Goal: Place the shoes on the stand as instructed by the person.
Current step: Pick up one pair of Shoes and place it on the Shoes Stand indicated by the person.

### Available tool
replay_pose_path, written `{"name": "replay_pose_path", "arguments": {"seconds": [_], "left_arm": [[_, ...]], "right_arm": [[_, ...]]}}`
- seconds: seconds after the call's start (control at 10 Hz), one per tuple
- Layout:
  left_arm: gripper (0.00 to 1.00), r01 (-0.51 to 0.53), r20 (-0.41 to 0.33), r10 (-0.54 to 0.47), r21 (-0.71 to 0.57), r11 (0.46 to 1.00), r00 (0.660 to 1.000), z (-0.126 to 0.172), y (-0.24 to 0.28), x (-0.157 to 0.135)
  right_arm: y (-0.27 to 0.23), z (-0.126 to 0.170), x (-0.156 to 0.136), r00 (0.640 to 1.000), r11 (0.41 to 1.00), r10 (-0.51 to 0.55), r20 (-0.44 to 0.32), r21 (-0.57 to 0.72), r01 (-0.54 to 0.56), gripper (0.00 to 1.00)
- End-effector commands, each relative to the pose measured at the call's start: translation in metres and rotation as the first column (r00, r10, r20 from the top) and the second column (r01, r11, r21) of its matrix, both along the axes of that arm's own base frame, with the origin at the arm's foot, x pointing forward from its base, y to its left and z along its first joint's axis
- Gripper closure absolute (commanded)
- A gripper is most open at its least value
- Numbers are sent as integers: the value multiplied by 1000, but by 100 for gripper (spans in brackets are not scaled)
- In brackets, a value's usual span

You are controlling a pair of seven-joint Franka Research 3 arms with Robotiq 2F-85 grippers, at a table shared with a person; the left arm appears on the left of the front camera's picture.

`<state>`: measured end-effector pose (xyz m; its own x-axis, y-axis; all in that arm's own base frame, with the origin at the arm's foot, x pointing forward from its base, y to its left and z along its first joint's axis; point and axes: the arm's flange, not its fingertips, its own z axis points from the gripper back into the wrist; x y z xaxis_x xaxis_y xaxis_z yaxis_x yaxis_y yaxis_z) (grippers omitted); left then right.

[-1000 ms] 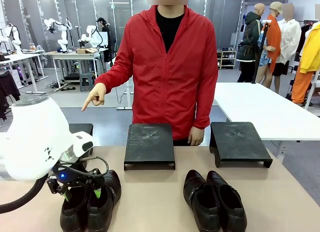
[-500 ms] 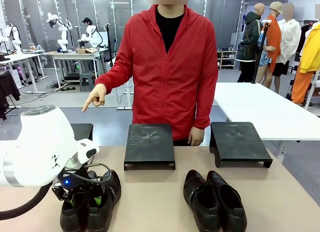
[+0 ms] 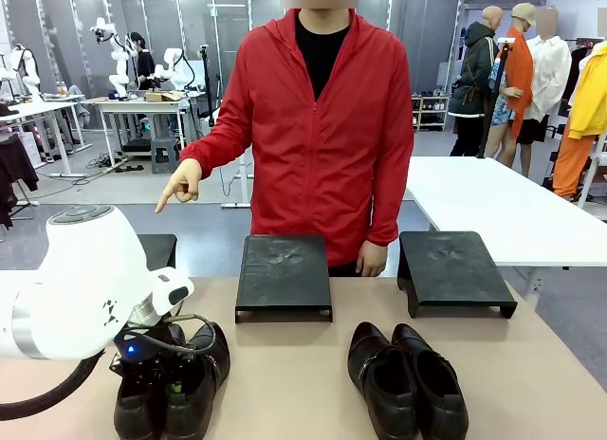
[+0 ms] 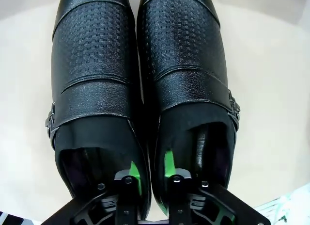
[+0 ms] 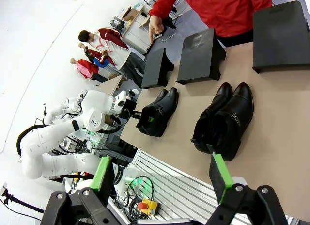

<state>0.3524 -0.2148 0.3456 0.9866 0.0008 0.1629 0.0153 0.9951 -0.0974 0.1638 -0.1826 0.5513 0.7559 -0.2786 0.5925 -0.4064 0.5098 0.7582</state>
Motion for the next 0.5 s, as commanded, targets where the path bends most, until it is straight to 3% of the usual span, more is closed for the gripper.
{"name": "replay_pose_path", "arguments": {"seconds": [0.0,0.2,0.4], "left_arm": [[100,-17,21,17,-10,1000,1000,-8,2,-6],[100,-16,42,16,-11,1000,999,-2,3,-6],[100,-34,72,37,-43,998,997,36,3,-11]], "right_arm": [[-1,2,0,1000,1000,5,21,-3,-5,0],[-1,2,0,1000,1000,5,21,-3,-5,0],[-1,2,0,1000,1000,5,21,-3,-5,0]]}}
